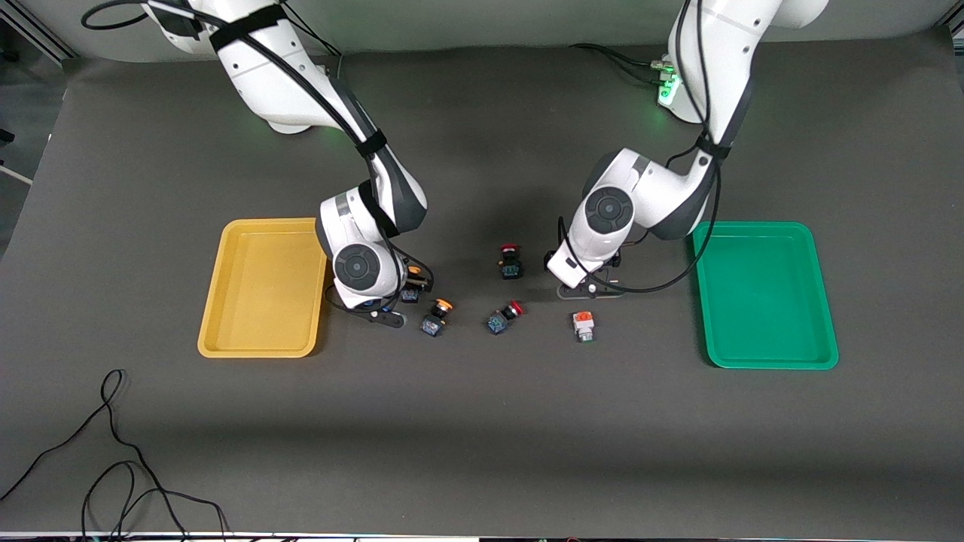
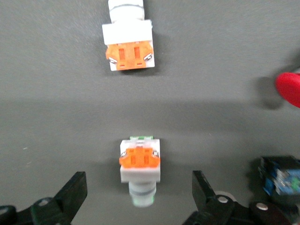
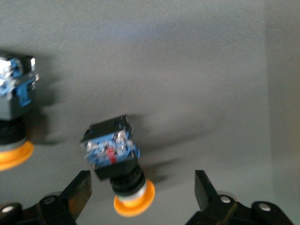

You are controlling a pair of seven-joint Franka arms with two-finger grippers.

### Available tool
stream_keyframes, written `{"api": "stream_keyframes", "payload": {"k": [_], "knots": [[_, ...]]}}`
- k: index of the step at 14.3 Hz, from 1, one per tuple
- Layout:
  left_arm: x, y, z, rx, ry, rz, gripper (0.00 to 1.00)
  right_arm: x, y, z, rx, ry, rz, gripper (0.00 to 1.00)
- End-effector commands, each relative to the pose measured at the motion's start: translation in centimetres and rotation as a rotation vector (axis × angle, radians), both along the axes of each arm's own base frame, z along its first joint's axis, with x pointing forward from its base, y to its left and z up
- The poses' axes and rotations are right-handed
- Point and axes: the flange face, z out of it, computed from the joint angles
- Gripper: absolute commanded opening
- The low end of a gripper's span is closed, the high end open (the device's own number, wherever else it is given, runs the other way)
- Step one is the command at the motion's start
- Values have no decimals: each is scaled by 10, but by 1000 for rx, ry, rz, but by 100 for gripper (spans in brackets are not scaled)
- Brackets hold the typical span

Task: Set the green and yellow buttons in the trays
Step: 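Grasp the yellow button with the right gripper while the left gripper grasps the green, then place the yellow button in the yellow tray while the left gripper places green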

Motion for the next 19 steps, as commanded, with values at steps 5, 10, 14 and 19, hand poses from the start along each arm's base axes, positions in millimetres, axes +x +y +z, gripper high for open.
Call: {"api": "stream_keyframes", "payload": {"k": [5, 10, 14, 19], "knots": [[-3, -8, -22, -3, -5, 41, 34, 6, 6, -7, 28, -21, 13, 0], [4, -7, -5, 16, 24, 47, 2, 40, -17, 114, 119, -36, -79, 0], [27, 16, 92, 13, 66, 76, 0, 44, -84, 305, 152, 30, -107, 0], [53, 153, 183, -35, 106, 52, 0, 25, -210, 366, 143, 35, -55, 0]]}}
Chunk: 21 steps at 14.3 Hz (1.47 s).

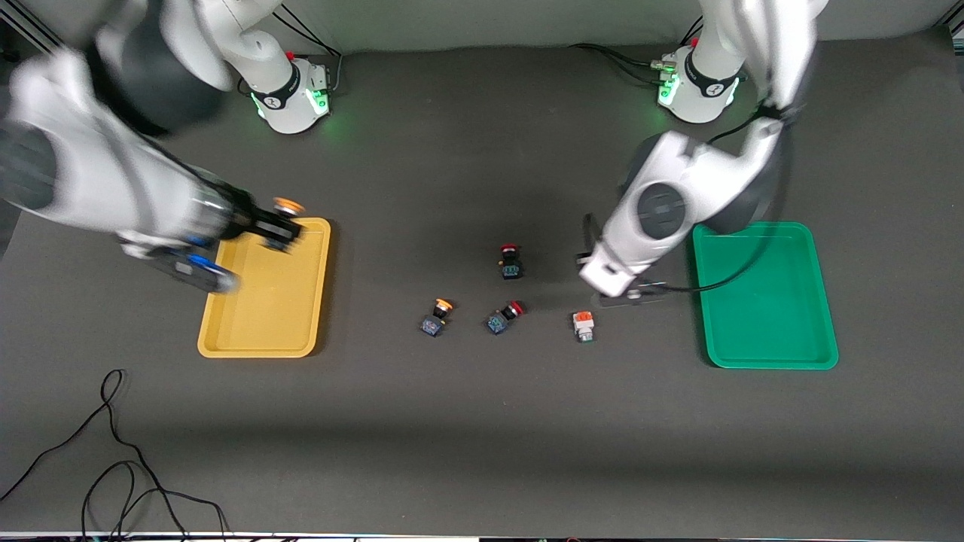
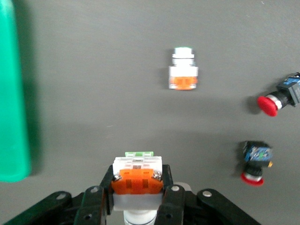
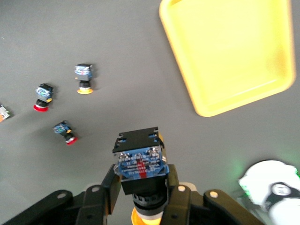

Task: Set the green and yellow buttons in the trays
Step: 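Place the yellow button in the yellow tray while the left gripper places green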

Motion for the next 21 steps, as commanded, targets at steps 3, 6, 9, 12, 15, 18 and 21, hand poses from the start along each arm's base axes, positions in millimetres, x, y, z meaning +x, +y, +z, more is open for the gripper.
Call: {"api": "stream_keyframes", "payload": {"k": [3, 6, 9, 12, 15, 18, 21], "knots": [[18, 178, 18, -60, 14, -35, 0, 3, -132, -66, 15, 21, 177, 0], [36, 227, -34, 18, -13, -105, 0, -8, -197, -147, 9, -38, 233, 0], [38, 232, -122, 20, -55, -116, 0, -15, -199, -247, -80, -56, 256, 0], [34, 233, -166, 13, -52, -118, 0, -13, -179, -335, -59, -13, 319, 0], [34, 239, -165, 28, -41, -135, 33, -7, -173, -369, -6, -22, 348, 67], [39, 249, -142, 23, -29, -185, 100, 9, -157, -325, 61, -33, 344, 100], [47, 255, -64, 25, 36, -166, 100, 52, -104, -246, 63, 3, 240, 100]]}}
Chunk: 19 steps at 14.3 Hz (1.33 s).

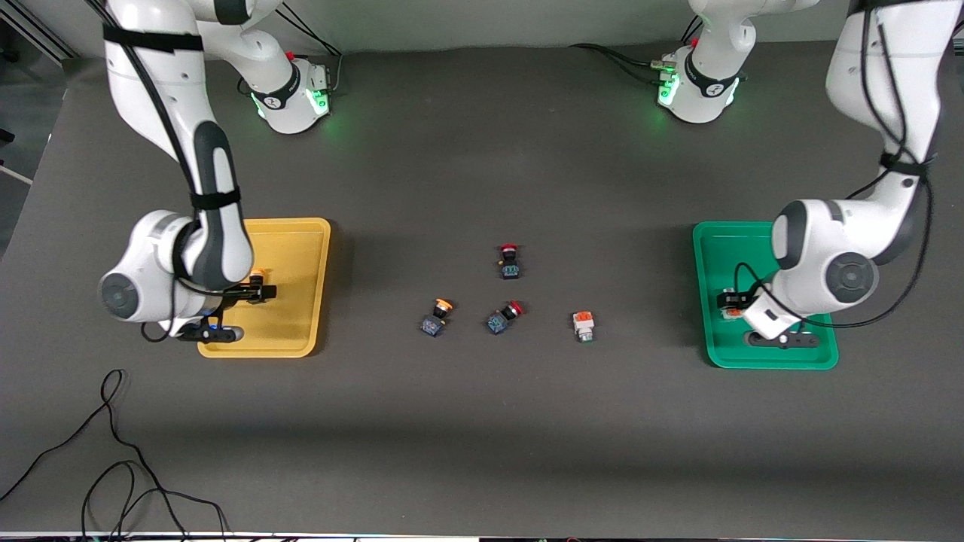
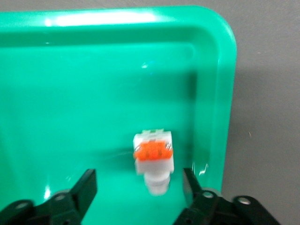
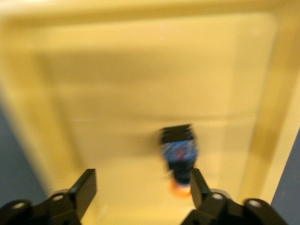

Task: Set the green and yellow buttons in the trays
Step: 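Reach the right gripper to another yellow button while the left gripper reaches green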

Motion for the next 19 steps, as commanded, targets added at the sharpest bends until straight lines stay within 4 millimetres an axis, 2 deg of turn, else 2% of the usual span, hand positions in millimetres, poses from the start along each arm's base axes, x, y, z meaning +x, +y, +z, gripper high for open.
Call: {"api": "stream_keyframes", "payload": {"k": [1, 2, 3, 4, 5, 7, 8, 10, 12, 14, 15, 16, 17, 18, 19], "knots": [[6, -4, 84, 6, 18, -7, 100, 41, 74, 83, -19, -21, -109, 100], [9, -12, 97, 6, 8, 0, 100, 47, 118, 90, -44, -29, -148, 100], [15, -30, 109, -8, -10, 21, 100, 51, 156, 93, -46, -36, -186, 100], [21, -50, 117, -26, -30, 69, 100, 49, 203, 86, -16, -21, -204, 100], [27, -80, 125, -43, -50, 97, 100, 46, 242, 76, -5, -5, -235, 100], [36, -143, 130, -40, -81, 150, 100, 45, 303, 49, -19, 2, -297, 100], [39, -176, 130, -40, -90, 162, 100, 41, 323, 24, -23, 1, -307, 100], [38, -225, 119, -34, -93, 186, 100, 45, 335, -20, -23, -55, -320, 100], [33, -276, 102, -20, -89, 192, 100, 44, 344, -54, -19, -87, -329, 99], [26, -314, 78, -12, -79, 183, 100, 43, 347, -74, -15, -97, -342, 98], [27, -319, 66, -21, -89, 186, 100, 39, 354, -84, -14, -96, -346, 96], [26, -326, 49, -23, -92, 213, 100, 37, 357, -90, -18, -100, -368, 89], [28, -328, 26, -19, -91, 238, 100, 37, 357, -93, -21, -102, -373, 62], [29, -331, 7, -29, -104, 239, 100, 39, 357, -89, -16, -106, -375, 24], [29, -335, -11, -39, -112, 236, 100, 39, 358, -83, -13, -107, -373, 0]]}}
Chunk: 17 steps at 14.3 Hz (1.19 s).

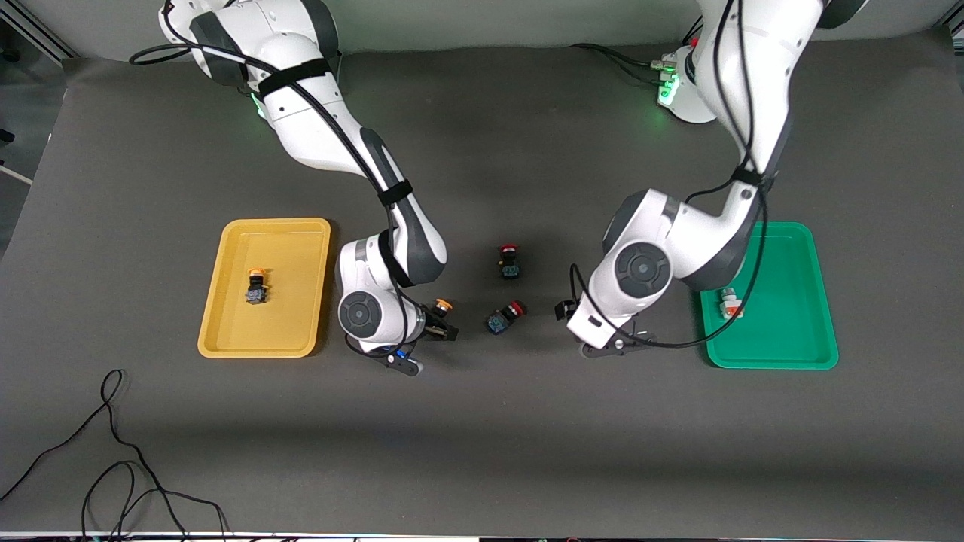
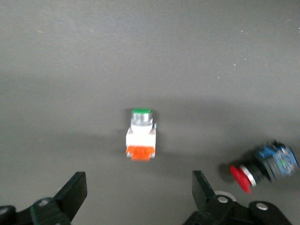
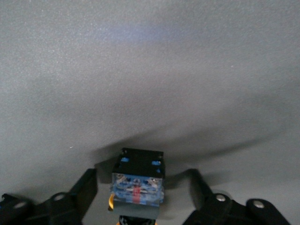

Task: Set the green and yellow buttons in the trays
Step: 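Reach the right gripper to another yellow button while the left gripper reaches green, then grasp the second yellow button with the right gripper while the left grasps green, then lower the yellow button into the yellow tray while the left gripper lowers green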

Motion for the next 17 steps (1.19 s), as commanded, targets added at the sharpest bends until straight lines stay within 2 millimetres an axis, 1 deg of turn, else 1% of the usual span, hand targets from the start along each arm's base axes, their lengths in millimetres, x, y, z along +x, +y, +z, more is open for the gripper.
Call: {"api": "stream_keyframes", "payload": {"k": [1, 2, 3, 4, 5, 6, 7, 8, 9, 10, 11, 12, 13, 14, 15, 16, 17], "knots": [[9, -7, -42, 3, -30, 15, 100, 10, 3, 19, 27, -9, -33, 0], [8, -5, -53, 12, -23, 14, 100, 11, -1, 30, 28, 5, -33, 0], [7, -6, -56, 16, -21, 15, 100, 14, -7, 48, 28, 16, -41, 0], [5, -6, -58, 18, -15, 18, 99, 23, -24, 82, 27, 10, -53, 0], [5, -6, -59, 21, -11, 22, 94, 27, -42, 121, 20, 23, -55, 0], [2, -5, -66, 26, 2, 28, 89, 26, -62, 166, 23, 41, -51, 0], [-2, -5, -71, 30, 18, 32, 80, 23, -80, 209, 14, 45, -26, 0], [-5, -6, -74, 37, 30, 31, 60, 15, -101, 249, -5, 51, 16, 0], [-5, -6, -74, 37, 32, 31, 31, 6, -129, 280, -21, 80, 38, 0], [-4, -6, -71, 33, 30, 38, 13, -1, -159, 298, -28, 110, 83, 0], [-4, -6, -68, 31, 27, 38, 1, -7, -188, 308, -31, 121, 115, 0], [-3, -5, -66, 33, 29, 39, 0, -10, -216, 302, -28, 134, 139, 0], [-2, -4, -61, 39, 40, 38, 0, -13, -238, 287, -24, 146, 182, 0], [0, -2, -49, 45, 51, 39, 0, -12, -262, 264, -16, 134, 221, 0], [3, 1, -26, 54, 68, 37, 0, -15, -283, 234, -11, 124, 253, 0], [6, 13, 9, 58, 90, 46, 0, -22, -302, 201, -8, 111, 284, 0], [9, 29, 41, 37, 113, 68, 0, -32, -316, 168, -17, 95, 302, 0]]}}
